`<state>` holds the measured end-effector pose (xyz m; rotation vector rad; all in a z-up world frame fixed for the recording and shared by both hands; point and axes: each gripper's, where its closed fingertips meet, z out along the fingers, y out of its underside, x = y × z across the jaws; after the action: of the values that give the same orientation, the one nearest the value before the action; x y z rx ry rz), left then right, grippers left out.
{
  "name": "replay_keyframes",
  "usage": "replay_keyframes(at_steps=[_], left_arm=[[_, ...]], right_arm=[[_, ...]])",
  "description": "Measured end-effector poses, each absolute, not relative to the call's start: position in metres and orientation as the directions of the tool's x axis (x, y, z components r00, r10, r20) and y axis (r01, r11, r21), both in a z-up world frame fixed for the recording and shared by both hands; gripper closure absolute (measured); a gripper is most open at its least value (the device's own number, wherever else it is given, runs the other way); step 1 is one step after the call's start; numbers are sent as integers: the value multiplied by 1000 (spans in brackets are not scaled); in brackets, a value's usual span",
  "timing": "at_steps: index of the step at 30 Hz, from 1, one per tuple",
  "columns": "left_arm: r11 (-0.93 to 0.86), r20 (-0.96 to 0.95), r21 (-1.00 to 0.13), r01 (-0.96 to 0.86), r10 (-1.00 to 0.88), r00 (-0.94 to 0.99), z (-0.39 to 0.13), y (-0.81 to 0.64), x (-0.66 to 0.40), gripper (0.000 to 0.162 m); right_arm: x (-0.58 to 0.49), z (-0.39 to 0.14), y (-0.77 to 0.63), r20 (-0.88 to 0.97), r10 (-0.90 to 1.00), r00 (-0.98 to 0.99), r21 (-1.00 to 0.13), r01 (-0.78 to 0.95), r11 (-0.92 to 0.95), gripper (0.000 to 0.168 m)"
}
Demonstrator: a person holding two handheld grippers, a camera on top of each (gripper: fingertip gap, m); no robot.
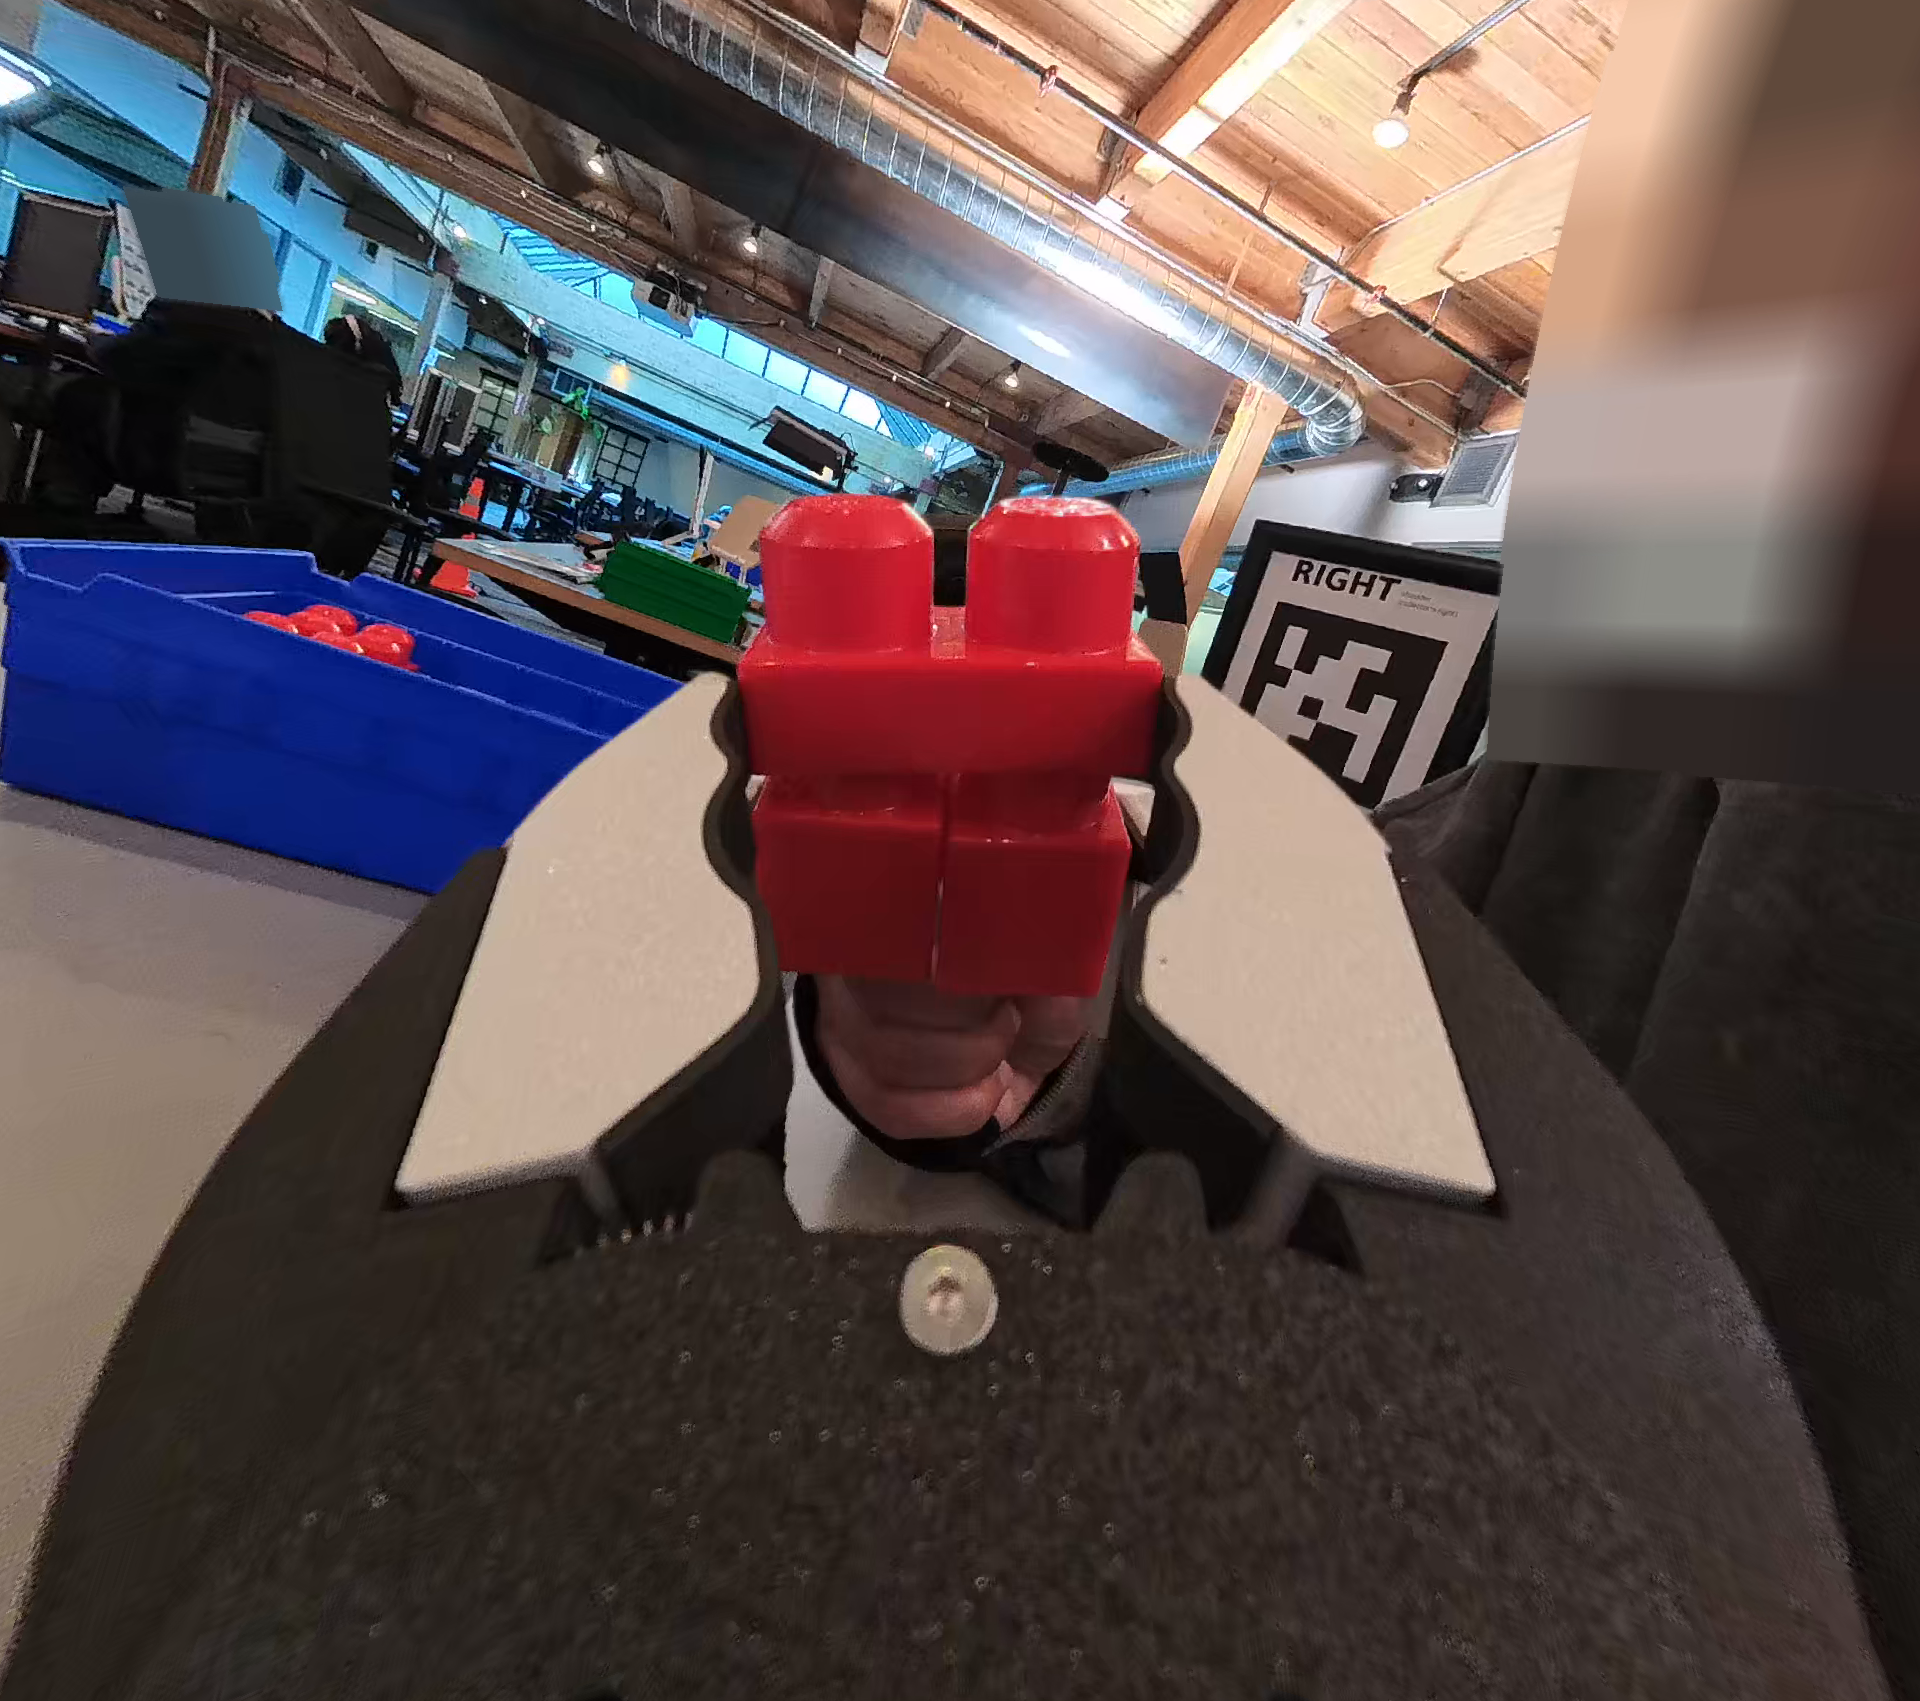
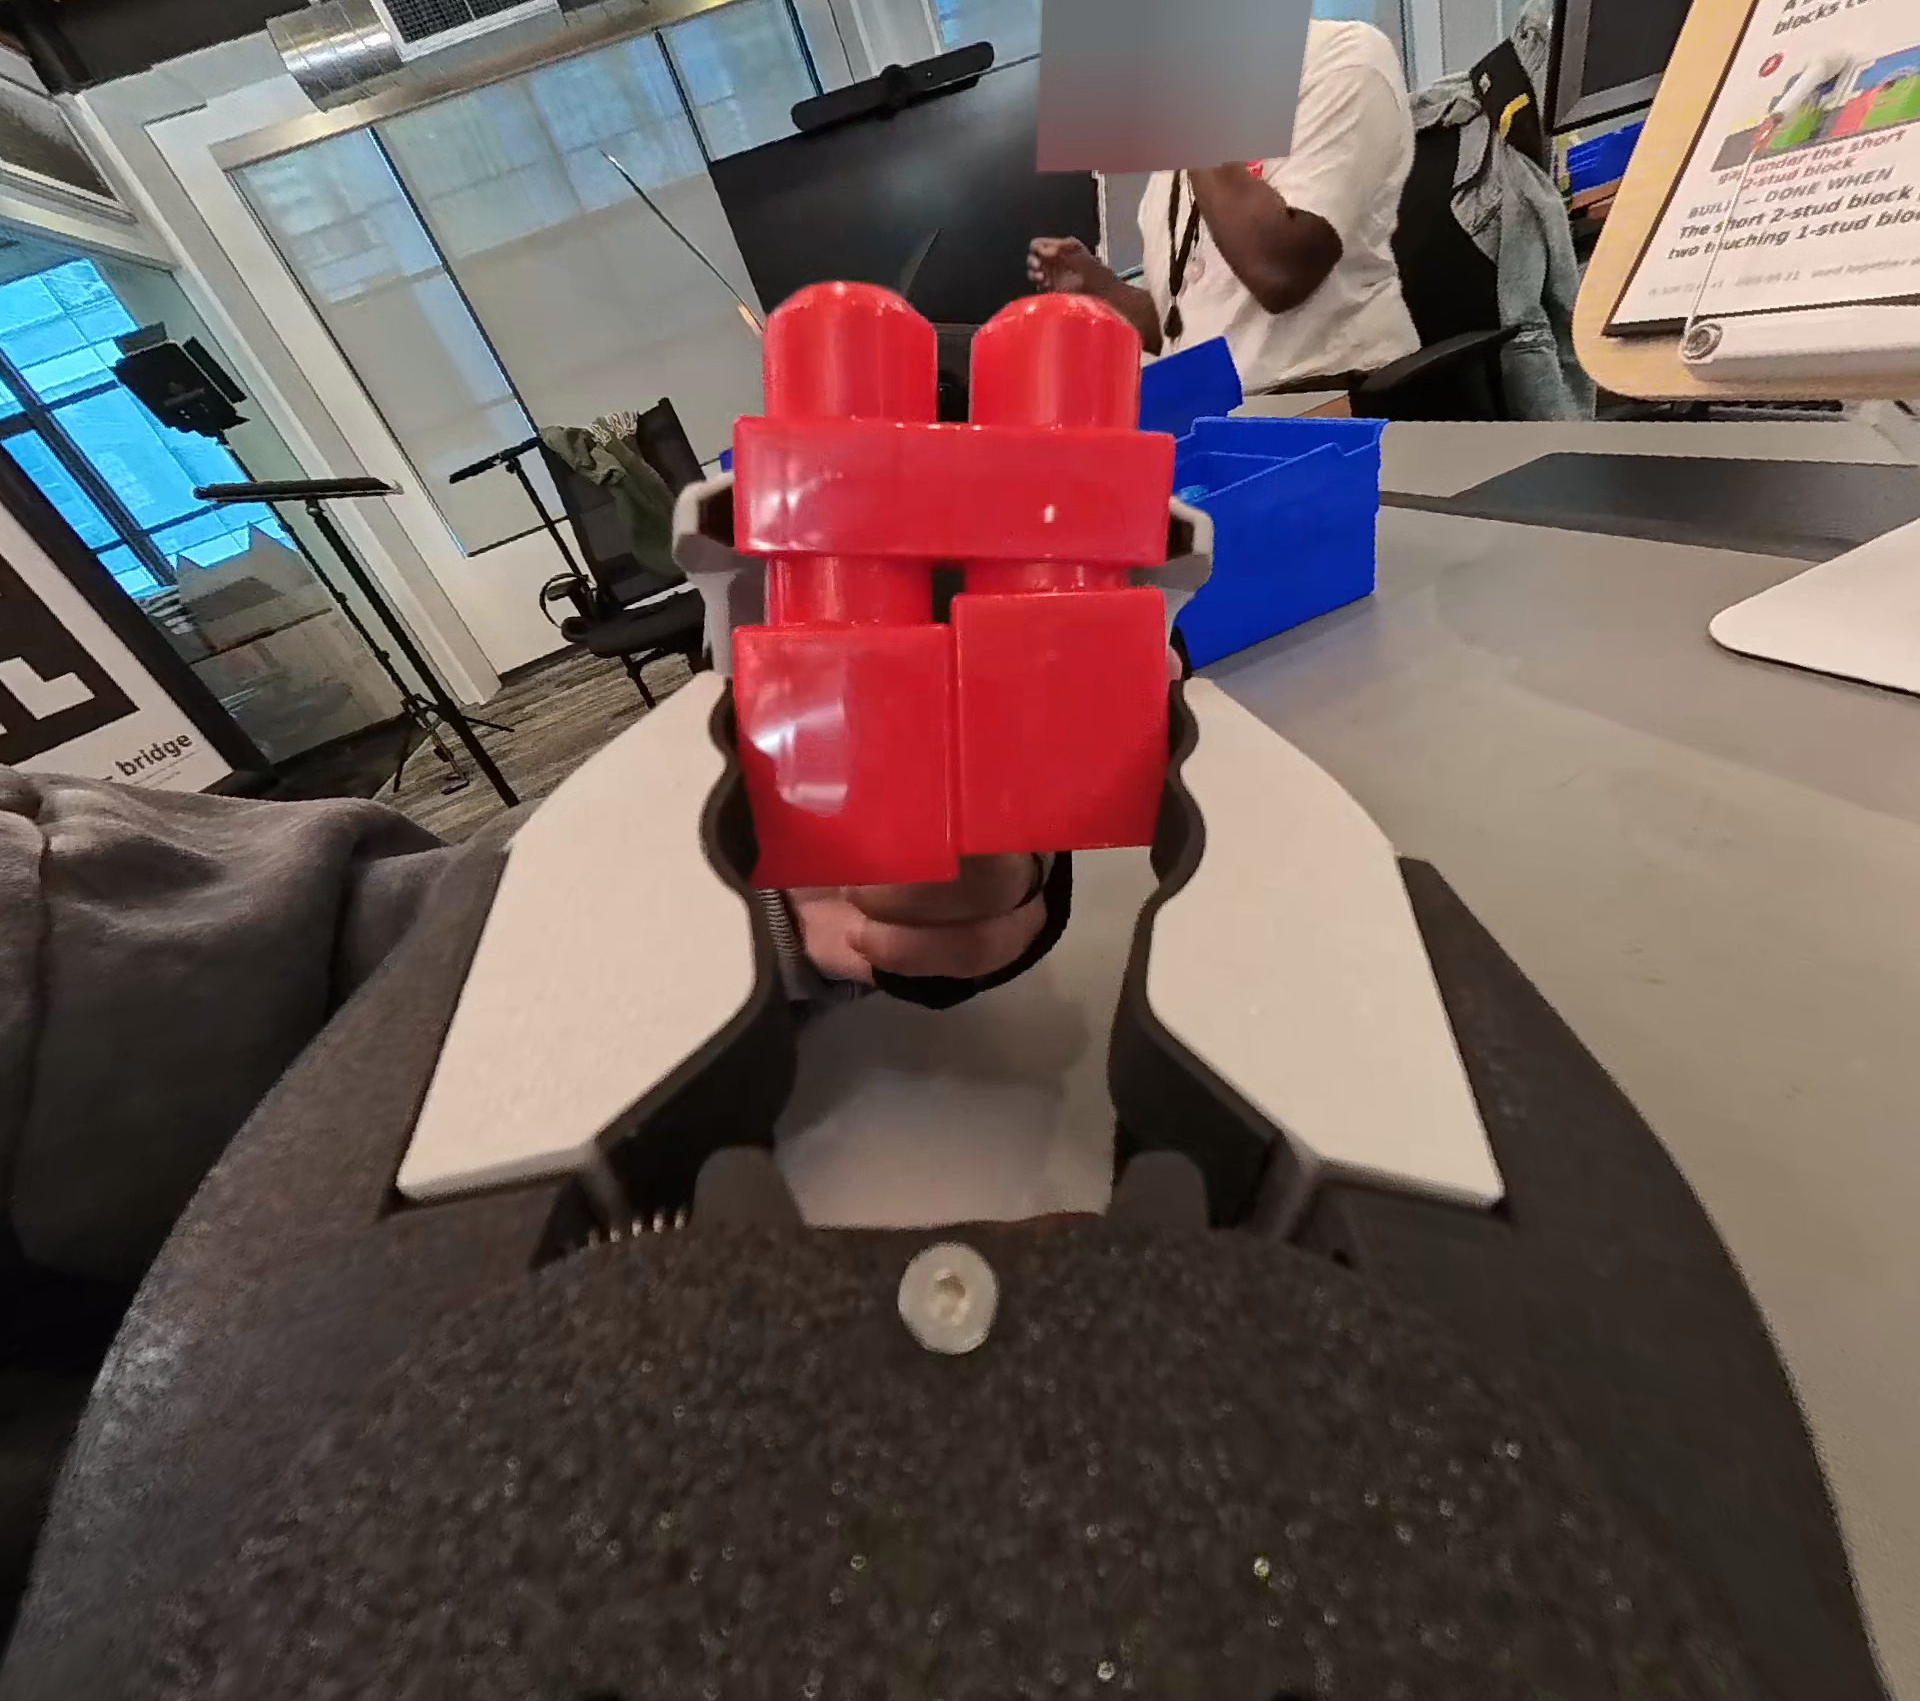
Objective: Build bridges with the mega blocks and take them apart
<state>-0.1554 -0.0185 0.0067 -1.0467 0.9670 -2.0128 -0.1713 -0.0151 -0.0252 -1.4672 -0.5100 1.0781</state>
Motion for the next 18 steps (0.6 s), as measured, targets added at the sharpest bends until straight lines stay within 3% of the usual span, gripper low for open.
replay_keyframes(at_steps=[11, 18], left_arm=[[-536, 400, -810, 237, -801, -444, -11, -15, -152, 88], [-492, 397, -859, 141, -815, -422, -19, -20, -153, 88]], right_arm=[[-163, -31, -10, -334, 796, 504, -938, -259, -229, 93], [-163, -36, -13, -268, 816, 512, -963, -175, -207, 93]])
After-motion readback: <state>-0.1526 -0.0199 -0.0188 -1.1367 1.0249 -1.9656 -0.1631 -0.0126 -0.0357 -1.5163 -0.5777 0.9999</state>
